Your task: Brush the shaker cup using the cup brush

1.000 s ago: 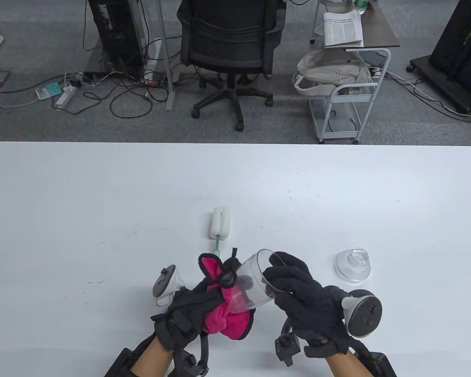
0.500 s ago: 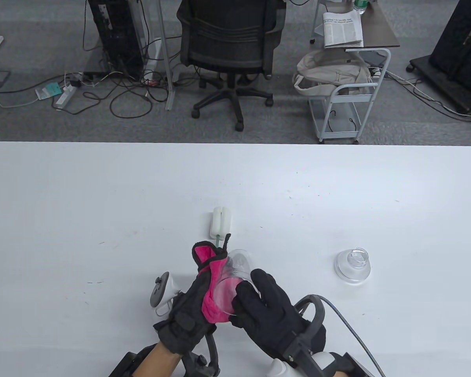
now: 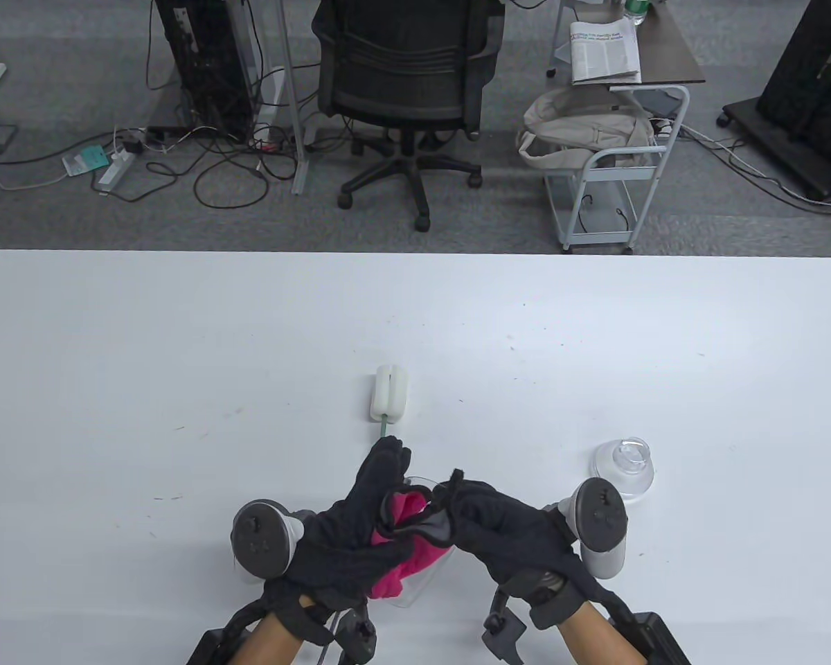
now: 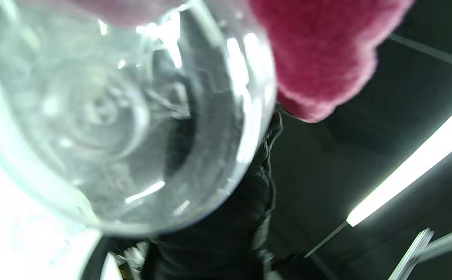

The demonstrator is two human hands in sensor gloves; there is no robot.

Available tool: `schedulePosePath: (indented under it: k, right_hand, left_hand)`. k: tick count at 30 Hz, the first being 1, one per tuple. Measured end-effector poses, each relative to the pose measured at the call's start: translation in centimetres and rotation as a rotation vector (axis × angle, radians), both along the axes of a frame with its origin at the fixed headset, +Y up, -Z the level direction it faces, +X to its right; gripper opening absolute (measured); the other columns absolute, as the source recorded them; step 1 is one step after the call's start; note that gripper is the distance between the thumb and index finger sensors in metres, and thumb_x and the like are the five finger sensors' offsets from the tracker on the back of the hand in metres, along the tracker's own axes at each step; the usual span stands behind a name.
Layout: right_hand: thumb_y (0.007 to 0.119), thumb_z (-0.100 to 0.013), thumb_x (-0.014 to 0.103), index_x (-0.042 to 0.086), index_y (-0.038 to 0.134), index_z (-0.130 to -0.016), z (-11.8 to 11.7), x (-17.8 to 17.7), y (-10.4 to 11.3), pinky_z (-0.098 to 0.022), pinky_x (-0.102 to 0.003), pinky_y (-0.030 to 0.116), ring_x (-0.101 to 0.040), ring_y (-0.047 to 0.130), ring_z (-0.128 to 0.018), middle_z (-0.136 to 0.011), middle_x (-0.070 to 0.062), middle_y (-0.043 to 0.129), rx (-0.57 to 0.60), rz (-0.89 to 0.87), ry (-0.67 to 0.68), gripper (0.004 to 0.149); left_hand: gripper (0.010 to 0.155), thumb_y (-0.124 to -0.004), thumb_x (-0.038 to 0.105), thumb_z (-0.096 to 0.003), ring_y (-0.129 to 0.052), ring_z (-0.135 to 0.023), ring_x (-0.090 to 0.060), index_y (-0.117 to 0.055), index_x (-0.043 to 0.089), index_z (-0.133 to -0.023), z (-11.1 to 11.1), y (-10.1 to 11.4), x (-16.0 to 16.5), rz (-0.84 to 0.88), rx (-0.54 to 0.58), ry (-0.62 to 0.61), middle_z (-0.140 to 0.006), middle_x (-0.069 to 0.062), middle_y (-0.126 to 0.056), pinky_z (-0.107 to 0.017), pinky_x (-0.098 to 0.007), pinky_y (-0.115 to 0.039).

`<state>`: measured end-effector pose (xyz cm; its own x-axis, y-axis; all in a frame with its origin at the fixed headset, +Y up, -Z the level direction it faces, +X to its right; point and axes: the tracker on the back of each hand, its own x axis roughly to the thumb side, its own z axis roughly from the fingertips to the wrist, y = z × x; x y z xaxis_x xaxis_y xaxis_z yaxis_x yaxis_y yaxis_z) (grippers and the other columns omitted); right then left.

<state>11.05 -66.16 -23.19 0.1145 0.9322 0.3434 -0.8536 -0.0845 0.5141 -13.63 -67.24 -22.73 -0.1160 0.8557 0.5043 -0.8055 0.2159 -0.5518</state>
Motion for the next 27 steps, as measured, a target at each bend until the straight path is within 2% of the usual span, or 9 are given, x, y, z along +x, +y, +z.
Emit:
schedulePosePath:
  k: [4, 8, 9, 13, 15, 18, 20, 24, 27]
  right_hand:
    - [0.069, -0.05, 0.044, 0.025, 0.082, -0.075, -0.3, 0.9, -0.1, -0.073, -0.049, 0.071, -0.05, 0.063, -0.094, -0.091, -0.004, 0.081, 0.033, -0.059, 0.005, 0.034]
    - [0.068, -0.051, 0.044, 0.026, 0.08, -0.077, -0.6, 1.5, 0.0, -0.076, -0.049, 0.069, -0.049, 0.061, -0.097, -0.093, -0.003, 0.079, -0.01, -0.16, 0.015, 0.034]
    - [0.067, -0.051, 0.044, 0.026, 0.08, -0.078, -0.6, 1.7, -0.1, -0.075, -0.049, 0.07, -0.049, 0.061, -0.096, -0.093, -0.003, 0.079, -0.011, -0.168, 0.003, 0.035]
    - [0.066, -0.052, 0.044, 0.026, 0.078, -0.079, -0.8, 3.0, -0.2, -0.076, -0.048, 0.069, -0.049, 0.06, -0.097, -0.094, -0.003, 0.077, 0.001, -0.206, -0.123, 0.035]
    - [0.066, -0.052, 0.045, 0.026, 0.078, -0.079, -0.9, 3.9, -0.3, -0.076, -0.048, 0.07, -0.048, 0.061, -0.097, -0.094, -0.003, 0.078, 0.025, -0.215, -0.24, 0.035]
    - [0.068, -0.053, 0.043, 0.025, 0.078, -0.081, -1.0, 5.1, -0.2, -0.076, -0.048, 0.068, -0.049, 0.057, -0.099, -0.097, -0.005, 0.075, 0.1, -0.163, -0.444, 0.035]
    - [0.069, -0.053, 0.042, 0.023, 0.079, -0.08, -1.2, 5.7, -0.1, -0.075, -0.05, 0.068, -0.05, 0.057, -0.097, -0.097, -0.007, 0.075, 0.239, -0.007, -0.59, 0.035]
    - [0.073, -0.053, 0.041, 0.022, 0.082, -0.079, -2.1, 5.1, -1.2, -0.071, -0.052, 0.071, -0.053, 0.062, -0.095, -0.099, -0.009, 0.074, 0.476, 0.468, -0.683, 0.034]
    - [0.075, -0.053, 0.041, 0.021, 0.083, -0.078, -3.1, 4.2, -3.2, -0.071, -0.052, 0.072, -0.052, 0.063, -0.096, -0.102, -0.011, 0.071, 0.515, 0.712, -0.691, 0.033]
  left_hand:
    - [0.087, -0.078, 0.063, -0.0564, -0.034, -0.109, -0.056, -0.017, 0.042, -0.116, -0.3, -1.8, 1.1, 0.043, -0.264, -0.249, -0.122, -0.021, -0.012, -0.078, -0.057, -0.05]
    - [0.088, -0.072, 0.066, -0.0586, -0.054, -0.101, -0.061, -0.011, 0.039, -0.116, -0.3, -2.7, 1.7, 0.107, -0.408, -0.411, -0.121, -0.03, -0.034, -0.072, -0.058, -0.065]
    - [0.089, -0.071, 0.064, -0.06, -0.057, -0.098, -0.063, -0.008, 0.036, -0.116, -0.4, -2.8, 1.8, 0.129, -0.452, -0.455, -0.12, -0.031, -0.032, -0.07, -0.058, -0.067]
    - [0.086, -0.068, 0.055, -0.0635, -0.072, -0.089, -0.059, -0.006, 0.025, -0.115, -0.9, -3.6, 1.6, 0.173, -0.513, -0.468, -0.118, -0.03, -0.046, -0.063, -0.053, -0.079]
    - [0.084, -0.07, 0.046, -0.0648, -0.081, -0.084, -0.053, -0.007, 0.02, -0.114, -1.2, -3.6, 1.4, 0.213, -0.53, -0.406, -0.116, -0.031, -0.048, -0.058, -0.049, -0.084]
    - [0.08, -0.075, 0.035, -0.0623, -0.092, -0.076, -0.045, -0.017, 0.014, -0.113, -1.5, -3.0, 0.3, 0.081, -0.477, -0.108, -0.109, -0.027, -0.063, -0.049, -0.045, -0.091]
    - [0.077, -0.077, 0.032, -0.0609, -0.095, -0.072, -0.042, -0.023, 0.015, -0.113, -1.6, -2.6, -0.5, 0.053, -0.431, 0.034, -0.107, -0.019, -0.072, -0.045, -0.042, -0.092]
    - [0.054, -0.078, 0.029, -0.0604, -0.093, -0.07, -0.04, -0.053, 0.021, -0.108, -1.7, -1.9, -2.4, 0.006, -0.388, 0.284, -0.102, -0.014, -0.078, -0.043, -0.044, -0.09]
    - [0.05, -0.076, 0.031, -0.0608, -0.089, -0.074, -0.04, -0.059, 0.025, -0.107, -1.7, -1.8, -3.3, -0.101, -0.358, 0.4, -0.107, -0.016, -0.071, -0.046, -0.044, -0.088]
